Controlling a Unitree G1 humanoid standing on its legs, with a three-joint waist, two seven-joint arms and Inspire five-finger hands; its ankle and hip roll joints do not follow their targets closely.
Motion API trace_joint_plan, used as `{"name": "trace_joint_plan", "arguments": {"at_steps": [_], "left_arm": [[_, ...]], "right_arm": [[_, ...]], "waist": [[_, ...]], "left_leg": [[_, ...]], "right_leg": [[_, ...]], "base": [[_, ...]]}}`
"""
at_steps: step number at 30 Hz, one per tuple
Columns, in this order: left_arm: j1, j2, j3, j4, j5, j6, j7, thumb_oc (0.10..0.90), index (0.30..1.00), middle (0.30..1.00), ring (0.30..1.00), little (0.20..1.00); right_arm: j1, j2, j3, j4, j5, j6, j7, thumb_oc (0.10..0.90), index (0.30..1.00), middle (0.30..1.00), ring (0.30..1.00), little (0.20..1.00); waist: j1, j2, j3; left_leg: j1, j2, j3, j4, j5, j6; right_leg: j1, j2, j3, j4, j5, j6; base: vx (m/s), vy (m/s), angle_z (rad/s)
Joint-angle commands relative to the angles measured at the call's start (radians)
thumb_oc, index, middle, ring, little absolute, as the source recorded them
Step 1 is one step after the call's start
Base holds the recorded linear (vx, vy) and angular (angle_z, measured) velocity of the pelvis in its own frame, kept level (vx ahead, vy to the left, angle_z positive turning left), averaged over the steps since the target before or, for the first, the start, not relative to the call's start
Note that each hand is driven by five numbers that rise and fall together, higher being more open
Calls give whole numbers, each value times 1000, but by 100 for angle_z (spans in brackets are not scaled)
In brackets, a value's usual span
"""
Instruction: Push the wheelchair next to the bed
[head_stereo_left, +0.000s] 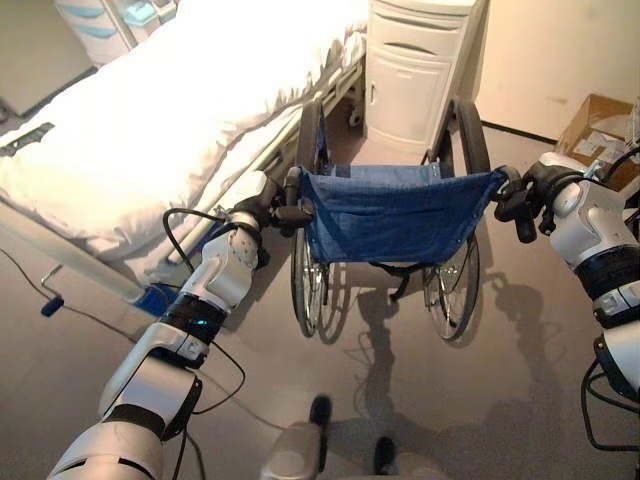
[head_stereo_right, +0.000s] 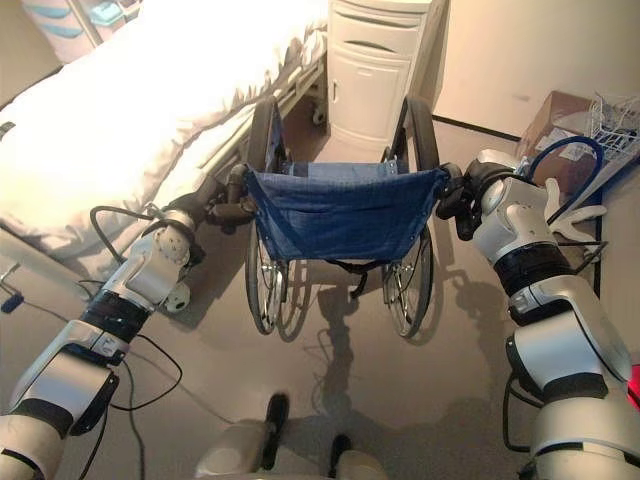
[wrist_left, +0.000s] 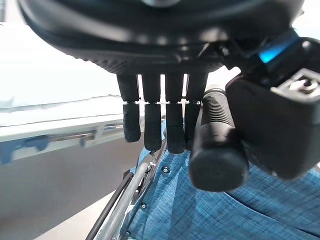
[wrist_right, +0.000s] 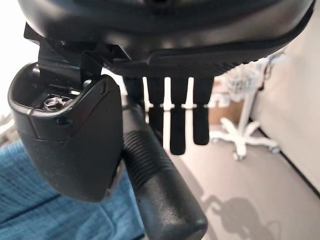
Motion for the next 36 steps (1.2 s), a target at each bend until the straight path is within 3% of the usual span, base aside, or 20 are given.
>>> {"name": "trace_joint_plan", "arguments": {"at_steps": [1, 3, 5, 6, 7, 9, 14, 17, 21, 25, 26, 27, 29, 32, 35, 36], "left_arm": [[64, 31, -104, 123, 94, 2, -72, 400, 300, 300, 300, 300], [54, 31, -108, 155, 86, -4, -82, 400, 300, 300, 300, 300], [39, 57, -117, 173, 100, -15, -116, 400, 300, 300, 300, 300], [38, 59, -118, 174, 100, -15, -117, 400, 300, 300, 300, 300], [15, 85, -122, 182, 110, -23, -129, 400, 300, 300, 300, 300], [-20, 96, -131, 180, 109, -18, -122, 400, 300, 300, 300, 300], [-43, 91, -140, 180, 104, -24, -105, 400, 300, 300, 300, 300], [-49, 70, -136, 176, 115, 3, -73, 400, 300, 300, 300, 300], [-24, 55, -125, 171, 135, 15, -63, 400, 300, 300, 300, 300], [10, 55, -113, 151, 142, 20, -55, 400, 300, 300, 300, 300], [25, 60, -101, 144, 143, 20, -47, 400, 300, 300, 300, 300], [28, 61, -99, 143, 141, 21, -45, 400, 300, 300, 300, 300], [48, 67, -94, 131, 110, 26, -26, 400, 300, 300, 300, 300], [61, 73, -91, 111, 78, 25, -29, 400, 300, 300, 300, 300], [57, 60, -90, 129, 71, 9, -30, 400, 300, 300, 300, 300], [49, 48, -88, 137, 73, 3, -36, 400, 300, 300, 300, 300]], "right_arm": [[-70, 59, 180, -144, -156, -281, 59, 400, 300, 300, 300, 300], [-62, 81, 193, -127, -129, -278, 57, 400, 300, 300, 300, 300], [-43, 109, 189, -101, -100, -278, 40, 400, 300, 300, 300, 300], [-41, 112, 188, -98, -99, -280, 38, 400, 300, 300, 300, 300], [-26, 136, 177, -84, -83, -277, 8, 400, 300, 300, 300, 300], [-31, 144, 171, -78, -65, -262, -20, 400, 300, 300, 300, 300], [-47, 144, 155, -39, -54, -266, -44, 400, 300, 300, 300, 300], [-73, 159, 150, -9, -68, -282, -71, 400, 300, 300, 300, 300], [-78, 160, 154, 0, -68, -298, -100, 400, 300, 300, 300, 300], [-87, 157, 159, -11, -60, -304, -103, 400, 300, 300, 300, 300], [-101, 162, 165, -7, -50, -310, -114, 400, 300, 300, 300, 300], [-104, 164, 166, -7, -51, -311, -114, 400, 300, 300, 300, 300], [-115, 170, 174, -25, -69, -313, -115, 400, 300, 300, 300, 300], [-102, 173, 174, -70, -87, -297, -107, 400, 300, 300, 300, 300], [-101, 178, 173, -76, -100, -288, -93, 400, 300, 300, 300, 300], [-92, 163, 162, -68, -93, -291, -79, 400, 300, 300, 300, 300]], "waist": [[15, -22, 90], [30, -26, 58], [64, -49, 30], [66, -51, 29], [85, -73, 20], [94, -94, 20], [101, -106, 19], [121, -131, 8], [134, -136, -9], [125, -139, -18], [106, -123, -5], [100, -120, -1], [50, -87, 40], [15, -80, 63], [3, -74, 66], [-5, -86, 52]], "left_leg": [[28, 41, 79, -86, 179, 35], [10, 22, 86, 23, 129, 54], [11, -8, 82, 77, 68, 84], [12, -10, 82, 76, 66, 86], [25, -24, 78, 66, 55, 98], [13, -44, 75, 59, 53, 103], [2, -75, 55, 46, 47, 112], [-10, -104, 49, 24, 40, 128], [-1, -123, 53, -15, 46, 146], [18, -132, 49, -34, 51, 142], [55, -120, 32, -46, 46, 135], [64, -119, 27, -48, 42, 133], [155, -116, -2, -55, -2, 138], [216, -137, -7, -44, -62, 152], [220, -141, -9, -12, -80, 155], [199, -155, -3, 58, -102, 157]], "right_leg": [[-24, -13, -79, 122, 51, 34], [-6, -40, -113, 145, 21, 35], [15, -75, -142, 180, 6, 62], [15, -78, -144, 183, 6, 65], [17, -97, -164, 190, 25, 91], [11, -111, -170, 178, 56, 107], [0, -134, -168, 166, 107, 114], [18, -164, -167, 169, 186, 127], [18, -150, -159, 244, 218, 133], [-18, -130, -141, 198, 209, 127], [-120, -125, -137, 141, 207, 119], [-136, -126, -138, 139, 204, 118], [-304, -133, -109, 88, 279, 114], [-370, -151, -93, 9, 368, 128], [-367, -128, -85, 42, 351, 119], [-337, -117, -73, 52, 324, 123]], "base": [[476, 320, -113], [516, 298, -77], [423, 179, -20], [357, 120, -3], [247, 80, -2], [213, 117, -25], [140, 117, -15], [116, 150, 16], [127, 145, 10], [123, 7, 6], [123, -70, -10], [220, -125, -17], [265, -139, -28], [358, -206, 15], [225, -210, 69], [251, -270, 117]]}}
